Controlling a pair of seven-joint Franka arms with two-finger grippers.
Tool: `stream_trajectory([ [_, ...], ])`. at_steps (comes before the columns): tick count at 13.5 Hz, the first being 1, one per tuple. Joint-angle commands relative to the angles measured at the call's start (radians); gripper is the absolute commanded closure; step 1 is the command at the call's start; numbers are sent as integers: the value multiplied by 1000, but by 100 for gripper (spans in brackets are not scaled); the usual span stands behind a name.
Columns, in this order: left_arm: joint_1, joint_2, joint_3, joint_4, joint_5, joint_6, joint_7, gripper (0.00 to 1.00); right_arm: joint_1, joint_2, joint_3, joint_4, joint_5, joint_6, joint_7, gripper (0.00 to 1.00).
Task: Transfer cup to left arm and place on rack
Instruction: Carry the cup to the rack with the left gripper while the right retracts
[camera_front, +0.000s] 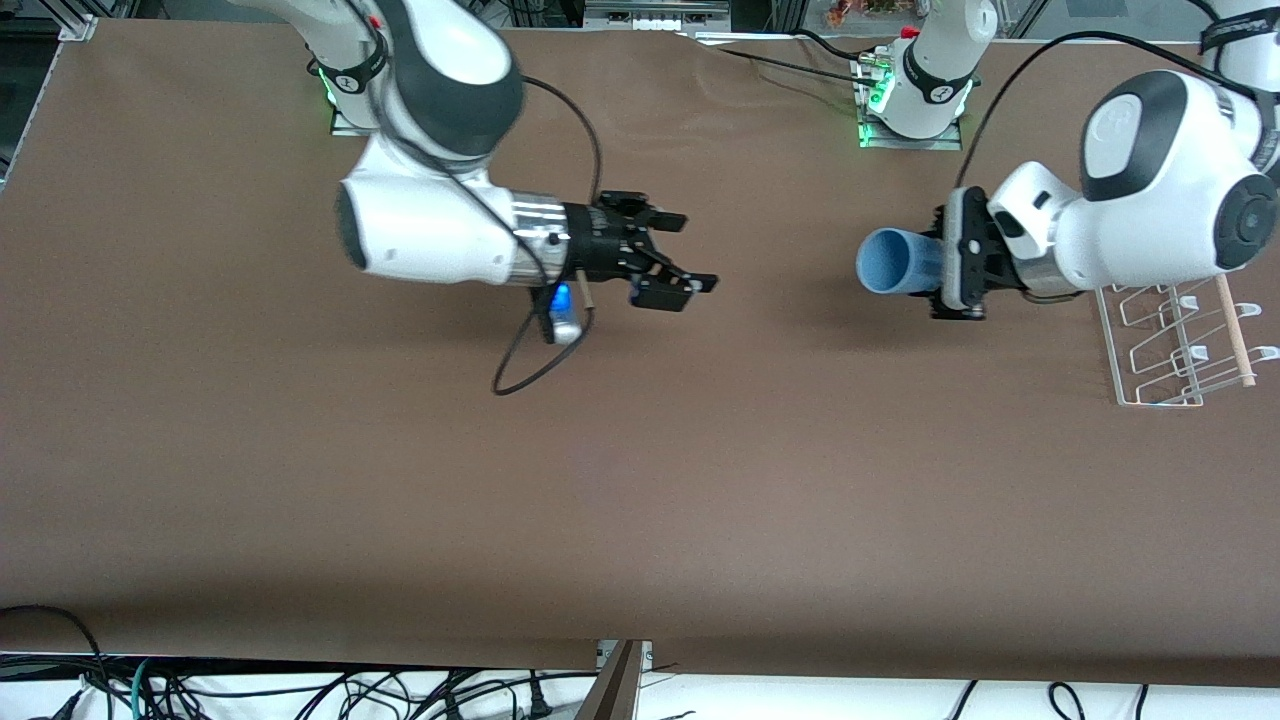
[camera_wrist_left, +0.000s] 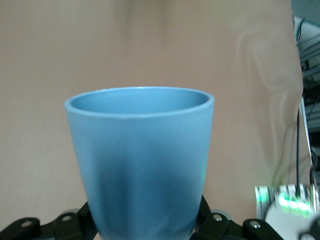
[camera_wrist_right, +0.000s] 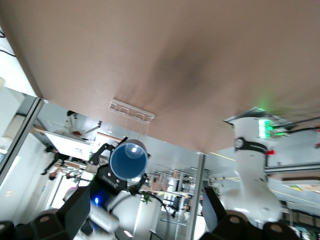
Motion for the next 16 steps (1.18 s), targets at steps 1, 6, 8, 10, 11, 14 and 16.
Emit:
stream_trajectory([
  [1, 24, -15, 9, 19, 144, -57, 8, 100, -4, -99, -100, -53, -50, -171, -44, 1],
  [6, 91, -14, 31, 8, 526, -55, -3, 100, -2, -281, -243, -150, -254, -444, -292, 1],
  [8, 129, -12, 29, 5, 705, -33, -1, 100, -2, -317, -269, -156, -358, -533, -385, 1],
  [10, 194, -14, 29, -4, 868, 52, 9, 100, -15, -345, -266, -155, -504, -582, -525, 1],
  [11, 235, -14, 28, -21, 969, 107, 16, 100, -56, -354, -246, -155, -548, -601, -588, 1],
  [14, 315, -9, 29, -93, 1133, 253, 52, 100, -232, -382, -84, -156, -746, -618, -792, 1],
  [16, 335, -14, 29, -153, 1267, 286, 46, 100, -338, -390, 19, -156, -864, -613, -936, 1],
])
